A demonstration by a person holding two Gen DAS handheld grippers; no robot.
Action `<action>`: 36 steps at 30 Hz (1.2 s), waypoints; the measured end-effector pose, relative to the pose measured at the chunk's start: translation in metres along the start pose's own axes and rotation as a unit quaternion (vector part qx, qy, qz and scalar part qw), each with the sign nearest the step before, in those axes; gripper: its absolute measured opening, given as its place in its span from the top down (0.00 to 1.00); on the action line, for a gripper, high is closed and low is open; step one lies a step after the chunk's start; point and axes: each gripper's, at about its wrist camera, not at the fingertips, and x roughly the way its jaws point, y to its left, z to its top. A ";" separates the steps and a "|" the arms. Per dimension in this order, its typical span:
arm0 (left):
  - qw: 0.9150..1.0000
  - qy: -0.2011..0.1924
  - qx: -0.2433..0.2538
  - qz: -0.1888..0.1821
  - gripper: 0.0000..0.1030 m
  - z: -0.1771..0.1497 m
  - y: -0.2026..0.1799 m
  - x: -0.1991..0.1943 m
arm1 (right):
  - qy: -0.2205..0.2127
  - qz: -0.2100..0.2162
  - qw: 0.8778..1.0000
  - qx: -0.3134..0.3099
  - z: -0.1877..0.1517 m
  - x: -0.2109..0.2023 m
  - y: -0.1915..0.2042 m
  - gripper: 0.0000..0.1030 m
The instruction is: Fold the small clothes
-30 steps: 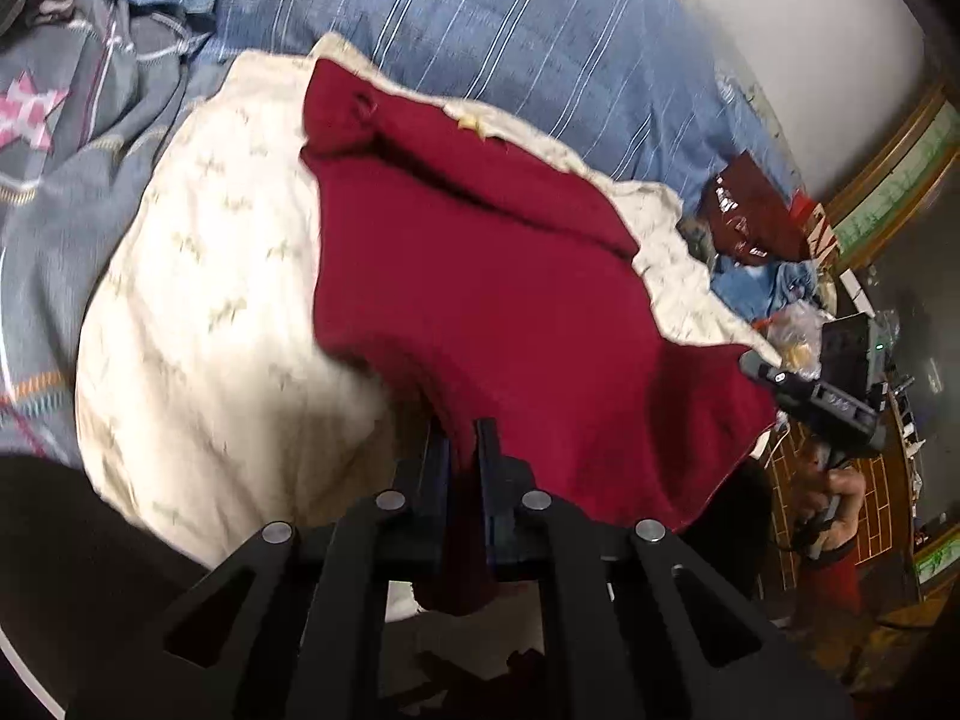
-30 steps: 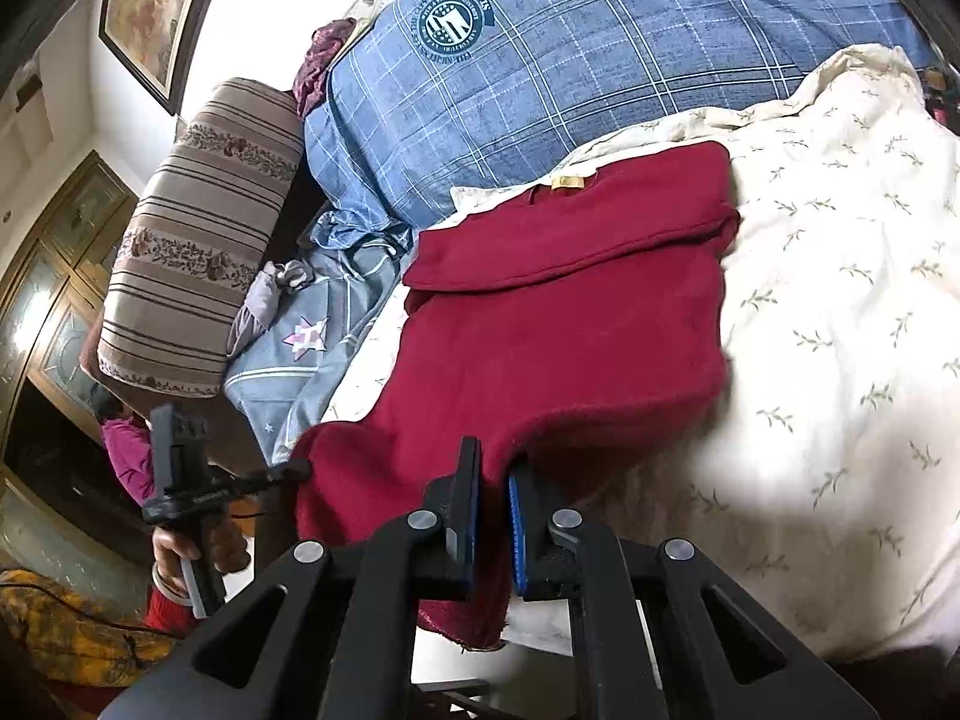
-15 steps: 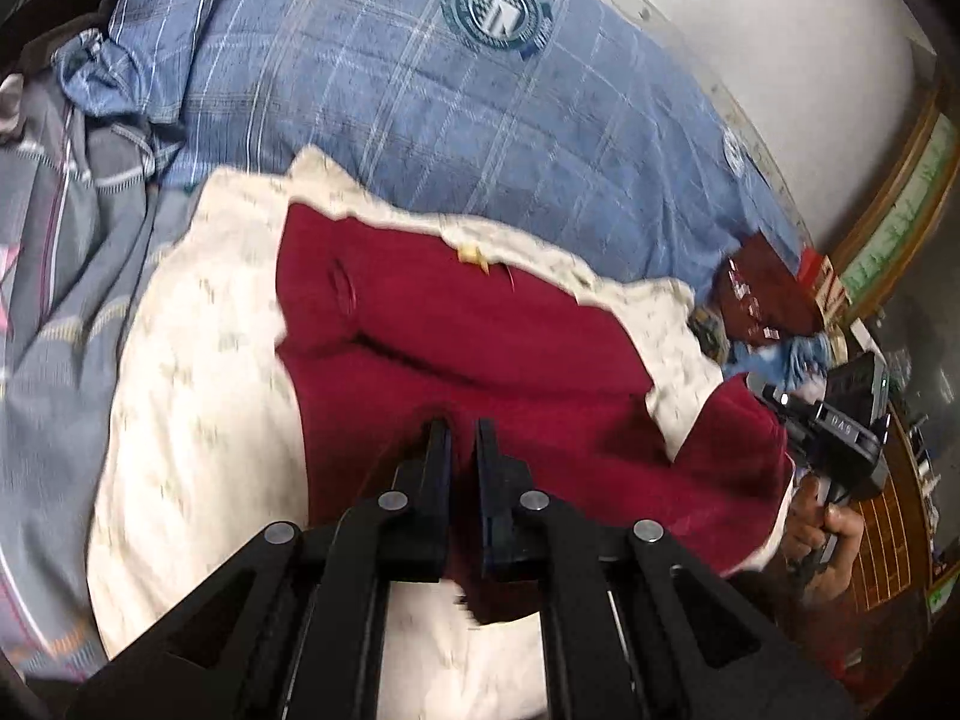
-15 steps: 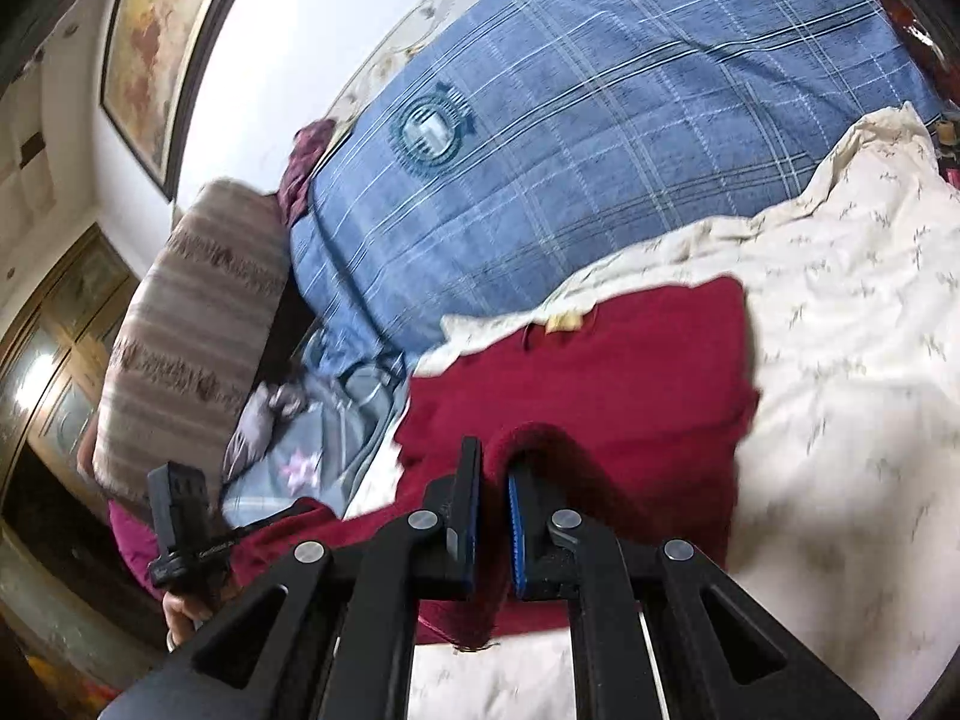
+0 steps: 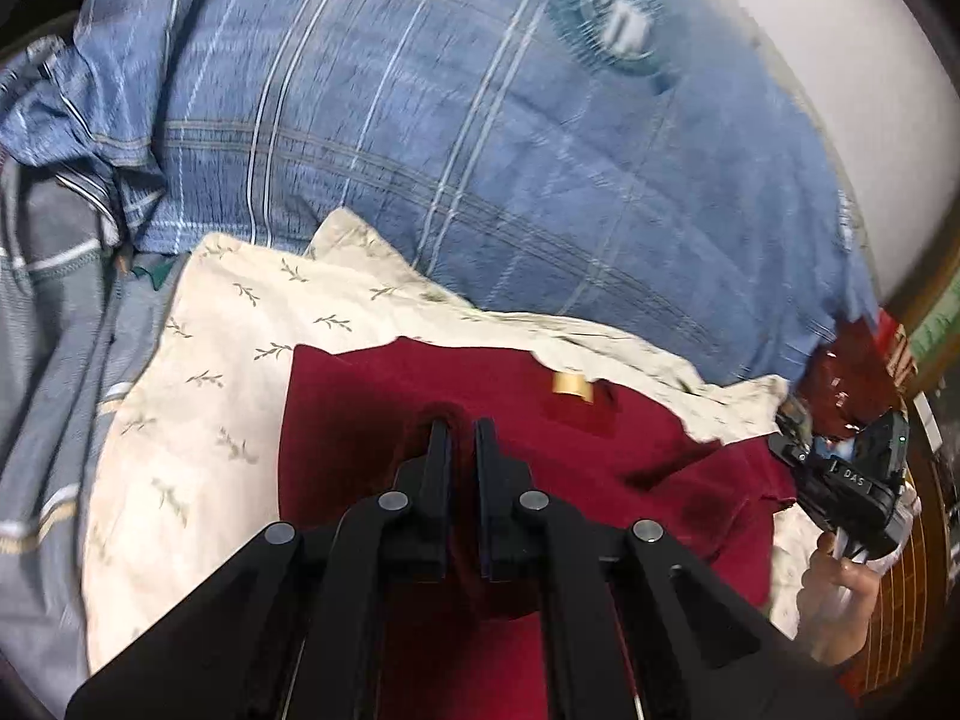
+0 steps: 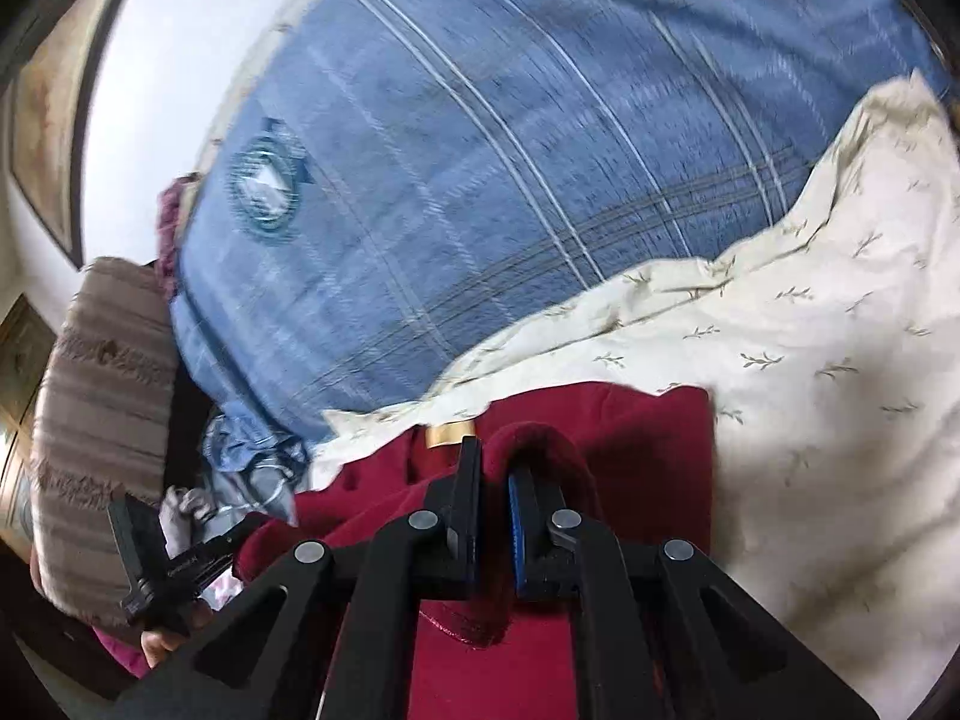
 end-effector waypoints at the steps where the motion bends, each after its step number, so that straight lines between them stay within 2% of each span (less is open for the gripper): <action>1: 1.000 0.006 -0.008 -0.001 0.94 0.002 0.004 0.005 | 0.016 -0.018 1.000 0.014 0.002 0.012 -0.008 0.87; 3: 0.999 0.017 -0.029 -0.008 0.90 0.005 0.015 0.013 | 0.038 -0.023 0.998 0.037 0.001 0.022 -0.021 0.83; 4: 0.999 0.017 -0.031 -0.010 0.88 0.005 0.017 0.011 | 0.030 -0.012 0.999 0.041 0.000 0.016 -0.024 0.79; 5: 1.000 0.008 -0.025 -0.006 0.77 0.004 0.016 0.005 | 0.020 -0.008 0.999 0.042 0.000 0.010 -0.025 0.75; 6: 1.000 -0.008 -0.010 0.010 0.57 0.003 0.014 -0.003 | -0.001 -0.008 0.999 0.039 -0.002 -0.003 -0.024 0.58; 7: 1.000 -0.020 0.001 0.022 0.49 0.003 0.012 -0.010 | -0.022 -0.011 0.999 0.035 -0.004 -0.016 -0.022 0.47; 8: 0.999 -0.034 0.014 0.033 0.43 0.002 0.009 -0.017 | -0.034 -0.009 0.999 0.028 -0.005 -0.023 -0.019 0.47; 12: 0.998 -0.044 0.045 0.026 0.43 -0.001 -0.003 -0.031 | -0.019 -0.010 0.999 -0.042 -0.013 -0.027 0.012 0.48; 14: 0.997 -0.035 0.054 0.036 0.43 -0.006 -0.008 -0.024 | -0.001 -0.032 0.996 -0.079 -0.015 -0.006 0.030 0.50; 17: 0.997 -0.004 0.047 0.063 0.43 -0.014 -0.004 0.002 | 0.019 -0.064 0.992 -0.103 -0.010 0.033 0.042 0.50; 18: 0.996 0.006 0.043 0.075 0.43 -0.015 -0.001 0.010 | 0.024 -0.073 0.992 -0.105 -0.006 0.044 0.042 0.50; 20: 0.994 0.029 0.036 0.100 0.43 -0.021 0.010 0.027 | 0.033 -0.120 0.986 -0.109 0.000 0.070 0.035 0.49; 21: 0.993 0.034 0.036 0.103 0.42 -0.023 0.012 0.032 | 0.042 -0.142 0.983 -0.108 0.004 0.084 0.029 0.49; 23: 0.993 0.032 0.040 0.102 0.38 -0.027 0.015 0.034 | 0.058 -0.153 0.982 -0.097 0.007 0.106 0.016 0.49; 28: 0.993 0.033 0.047 0.104 0.37 -0.028 0.012 0.027 | 0.047 -0.168 0.978 -0.115 0.004 0.095 0.029 0.49; 32: 0.991 0.024 0.063 0.114 0.37 -0.034 0.005 0.005 | 0.038 -0.125 0.983 -0.132 -0.016 0.056 0.053 0.47; 35: 0.991 0.019 0.063 0.116 0.34 -0.045 0.005 -0.012 | 0.043 -0.124 0.979 -0.158 -0.035 0.048 0.067 0.41; 36: 0.991 0.018 0.061 0.116 0.33 -0.049 0.005 -0.015 | 0.057 -0.124 0.977 -0.163 -0.044 0.053 0.067 0.38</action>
